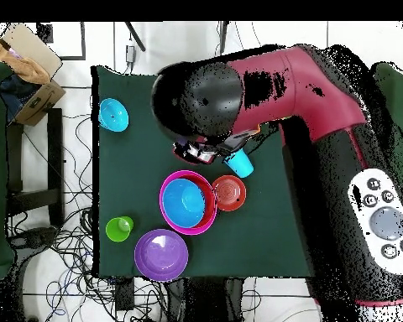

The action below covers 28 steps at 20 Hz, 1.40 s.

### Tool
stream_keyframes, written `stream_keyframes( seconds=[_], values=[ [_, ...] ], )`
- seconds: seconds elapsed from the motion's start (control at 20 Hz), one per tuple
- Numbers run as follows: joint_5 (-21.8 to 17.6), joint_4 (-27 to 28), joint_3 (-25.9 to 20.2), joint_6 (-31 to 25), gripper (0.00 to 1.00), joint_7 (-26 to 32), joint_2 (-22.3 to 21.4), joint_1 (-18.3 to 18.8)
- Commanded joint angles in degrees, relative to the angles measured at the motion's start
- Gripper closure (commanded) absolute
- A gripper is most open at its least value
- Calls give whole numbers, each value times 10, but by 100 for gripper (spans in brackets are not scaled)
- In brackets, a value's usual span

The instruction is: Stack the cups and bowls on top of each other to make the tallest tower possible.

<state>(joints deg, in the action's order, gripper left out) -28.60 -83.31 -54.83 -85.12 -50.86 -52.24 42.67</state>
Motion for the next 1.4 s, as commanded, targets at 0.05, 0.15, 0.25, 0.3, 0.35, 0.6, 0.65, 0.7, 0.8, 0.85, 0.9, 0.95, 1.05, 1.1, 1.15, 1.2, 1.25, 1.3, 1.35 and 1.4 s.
stream_keyframes(
  seconds=[0.05, 0.15, 0.25, 0.3, 0.35, 0.6, 0.65, 0.7, 0.8, 0.85, 0.9, 0.95, 1.05, 1.1, 1.15, 1.2, 1.25, 1.3, 1.35, 1.4],
  values=[
    [-30, -67, -8, -48, 100, 148, 4, -5],
    [-36, -64, -2, -43, 100, 135, 13, -10],
    [-44, -58, 3, -44, 100, 129, 20, -15],
    [-45, -55, 5, -46, 100, 125, 23, -19],
    [-47, -54, 6, -48, 100, 122, 24, -22],
    [-66, -38, 27, -48, 100, 82, 47, -56],
    [-67, -34, 30, -48, 100, 73, 51, -62],
    [-65, -32, 33, -42, 100, 59, 53, -68],
    [-65, -18, 42, -38, 100, 35, 61, -84],
    [-64, -11, 46, -37, 100, 24, 65, -91],
    [-64, -2, 50, -41, 100, 17, 68, -97],
    [-67, 7, 55, -50, 100, 15, 71, -105],
    [-73, 24, 61, -62, 100, 17, 76, -117],
    [-76, 30, 66, -66, 100, 16, 79, -122],
    [-80, 37, 69, -75, 100, 20, 80, -128],
    [-83, 45, 72, -86, 100, 23, 84, -136],
    [-83, 50, 74, -92, 100, 23, 85, -139],
    [-86, 58, 77, -98, 100, 24, 90, -146],
    [-87, 63, 78, -102, 100, 26, 93, -149],
    [-92, 67, 81, -102, 100, 28, 99, -154]
  ],
)
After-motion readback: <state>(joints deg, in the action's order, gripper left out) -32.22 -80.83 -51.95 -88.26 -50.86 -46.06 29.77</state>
